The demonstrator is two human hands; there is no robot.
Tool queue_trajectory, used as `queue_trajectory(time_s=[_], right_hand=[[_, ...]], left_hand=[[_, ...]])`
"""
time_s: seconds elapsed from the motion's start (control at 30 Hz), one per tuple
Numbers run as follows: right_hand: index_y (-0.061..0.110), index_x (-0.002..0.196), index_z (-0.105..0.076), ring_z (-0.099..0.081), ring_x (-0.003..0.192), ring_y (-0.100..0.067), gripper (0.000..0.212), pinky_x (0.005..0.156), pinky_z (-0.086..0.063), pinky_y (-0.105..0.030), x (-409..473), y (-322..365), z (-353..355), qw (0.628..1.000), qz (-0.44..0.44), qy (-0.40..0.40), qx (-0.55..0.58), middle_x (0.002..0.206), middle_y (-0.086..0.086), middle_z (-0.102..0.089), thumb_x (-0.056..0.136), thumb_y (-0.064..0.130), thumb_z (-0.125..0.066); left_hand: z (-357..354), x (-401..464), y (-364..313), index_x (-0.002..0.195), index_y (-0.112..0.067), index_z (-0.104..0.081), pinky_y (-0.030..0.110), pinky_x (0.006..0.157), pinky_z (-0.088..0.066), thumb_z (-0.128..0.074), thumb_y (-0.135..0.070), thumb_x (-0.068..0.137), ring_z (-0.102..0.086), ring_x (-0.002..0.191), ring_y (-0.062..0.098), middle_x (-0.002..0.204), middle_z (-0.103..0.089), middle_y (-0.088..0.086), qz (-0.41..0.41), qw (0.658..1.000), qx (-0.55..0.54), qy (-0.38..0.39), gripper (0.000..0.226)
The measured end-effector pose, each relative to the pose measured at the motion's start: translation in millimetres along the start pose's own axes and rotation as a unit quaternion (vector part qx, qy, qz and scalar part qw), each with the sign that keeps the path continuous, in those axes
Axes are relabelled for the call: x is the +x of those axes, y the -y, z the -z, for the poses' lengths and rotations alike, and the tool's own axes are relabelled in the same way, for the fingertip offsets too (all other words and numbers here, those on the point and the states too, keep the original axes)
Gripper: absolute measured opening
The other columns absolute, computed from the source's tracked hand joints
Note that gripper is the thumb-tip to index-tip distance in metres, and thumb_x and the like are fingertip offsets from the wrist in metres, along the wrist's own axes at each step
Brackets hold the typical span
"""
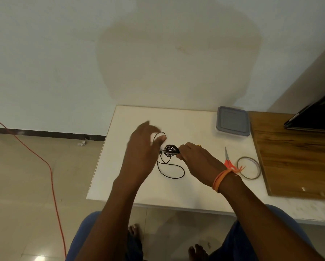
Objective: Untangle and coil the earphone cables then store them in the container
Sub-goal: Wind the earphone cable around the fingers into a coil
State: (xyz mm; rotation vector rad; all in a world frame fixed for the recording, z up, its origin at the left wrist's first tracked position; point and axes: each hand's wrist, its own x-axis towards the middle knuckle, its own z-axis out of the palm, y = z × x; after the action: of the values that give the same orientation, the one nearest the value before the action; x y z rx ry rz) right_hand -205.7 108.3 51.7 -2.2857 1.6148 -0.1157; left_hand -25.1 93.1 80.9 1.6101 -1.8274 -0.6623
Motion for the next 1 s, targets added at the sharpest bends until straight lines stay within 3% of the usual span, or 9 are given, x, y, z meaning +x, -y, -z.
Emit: queue_trajectory(time_s=[0.13,0.23,0.33,0.43,0.57,0.63,0.7,0.87,1.0], right_hand=[[0.014,0.114,-0.058,-0.059,0.09,-0.022,0.023,0.078,-0.047,-0.031,-2,-2,-2,0.995,0.001,0.063,0.073,0.105,-0.005,-0.061,0.098,0.007,-0.044],[0.008,0.116,-0.065,-0.063,0.098,-0.019,0.026,0.09,-0.05,-0.028,-8,-11,3,0.983,0.003,0.112,0.147,0.11,-0.006,-0.067,0.1,0.007,-0.044],[0.005,0.092,-0.061,-0.056,0.075,-0.015,0.024,0.073,-0.047,-0.027,-14,-22,12,0.967,-0.009,0.165,0.194,0.083,-0.002,-0.061,0.101,0.011,-0.04],[0.006,0.08,-0.058,-0.047,0.062,-0.014,0.028,0.064,-0.043,-0.028,-18,-31,16,0.955,-0.015,0.2,0.217,0.07,-0.003,-0.053,0.1,0.012,-0.039],[0.014,0.07,-0.059,-0.043,0.048,-0.005,0.035,0.057,-0.043,-0.024,-26,-42,21,0.918,-0.043,0.276,0.28,0.059,0.003,-0.049,0.099,0.013,-0.041],[0.011,0.073,-0.063,-0.045,0.048,-0.006,0.031,0.056,-0.044,-0.023,-29,-49,23,0.892,-0.062,0.294,0.339,0.058,0.002,-0.051,0.099,0.015,-0.046],[0.005,0.081,-0.066,-0.047,0.05,-0.008,0.026,0.056,-0.045,-0.022,-33,-59,26,0.868,-0.082,0.289,0.395,0.061,-0.001,-0.054,0.098,0.02,-0.053],[0.009,0.081,-0.067,-0.048,0.052,-0.009,0.027,0.058,-0.047,-0.023,-48,-68,26,0.842,-0.073,0.291,0.448,0.058,0.002,-0.055,0.098,0.026,-0.055],[0.009,0.08,-0.062,-0.042,0.054,-0.01,0.031,0.058,-0.043,-0.022,-59,-64,25,0.806,-0.091,0.264,0.522,0.061,0.001,-0.049,0.099,0.03,-0.049]], left_hand=[[-24,-7,-1,0.156,-0.024,-0.012,0.053,0.118,-0.02,-0.052,-0.006,0.097,-0.006,0.151,0.022,0.164,-0.008,0.006,-0.195,0.938,0.218,0.186,0.074],[-48,-27,2,0.155,-0.011,0.003,0.061,0.114,-0.022,-0.053,0.001,0.09,-0.019,0.148,0.03,0.159,-0.025,0.009,-0.238,0.91,0.281,0.189,0.087],[-64,-34,10,0.152,-0.003,-0.008,0.054,0.091,-0.049,-0.063,-0.017,0.09,-0.057,0.103,0.028,0.116,-0.06,0.009,-0.284,0.915,0.232,0.169,0.084],[-71,-32,9,0.147,0.003,-0.021,0.042,0.063,-0.052,-0.044,-0.031,0.096,-0.059,0.077,0.025,0.094,-0.064,0.009,-0.287,0.912,0.235,0.175,0.066],[-76,-36,-6,0.152,0.004,-0.008,0.047,0.089,-0.047,-0.04,-0.027,0.103,-0.056,0.106,0.032,0.125,-0.06,0.016,-0.267,0.887,0.22,0.305,0.066],[-77,-36,-9,0.149,-0.002,-0.023,0.045,0.096,-0.045,-0.041,-0.023,0.103,-0.057,0.111,0.029,0.125,-0.063,0.01,-0.219,0.894,0.181,0.347,0.054],[-76,-35,-13,0.131,-0.012,-0.047,0.042,0.092,-0.048,-0.042,-0.022,0.103,-0.06,0.106,0.025,0.116,-0.067,0.005,-0.163,0.908,0.122,0.367,0.031],[-74,-41,-30,0.122,-0.016,-0.061,0.022,0.072,-0.035,-0.049,-0.022,0.102,-0.059,0.102,0.021,0.111,-0.065,0.006,-0.167,0.912,0.128,0.352,0.024],[-69,-34,-38,0.113,-0.008,-0.061,0.035,0.074,-0.043,-0.046,-0.026,0.104,-0.06,0.089,0.027,0.101,-0.066,0.013,-0.157,0.911,0.161,0.345,0.025]])
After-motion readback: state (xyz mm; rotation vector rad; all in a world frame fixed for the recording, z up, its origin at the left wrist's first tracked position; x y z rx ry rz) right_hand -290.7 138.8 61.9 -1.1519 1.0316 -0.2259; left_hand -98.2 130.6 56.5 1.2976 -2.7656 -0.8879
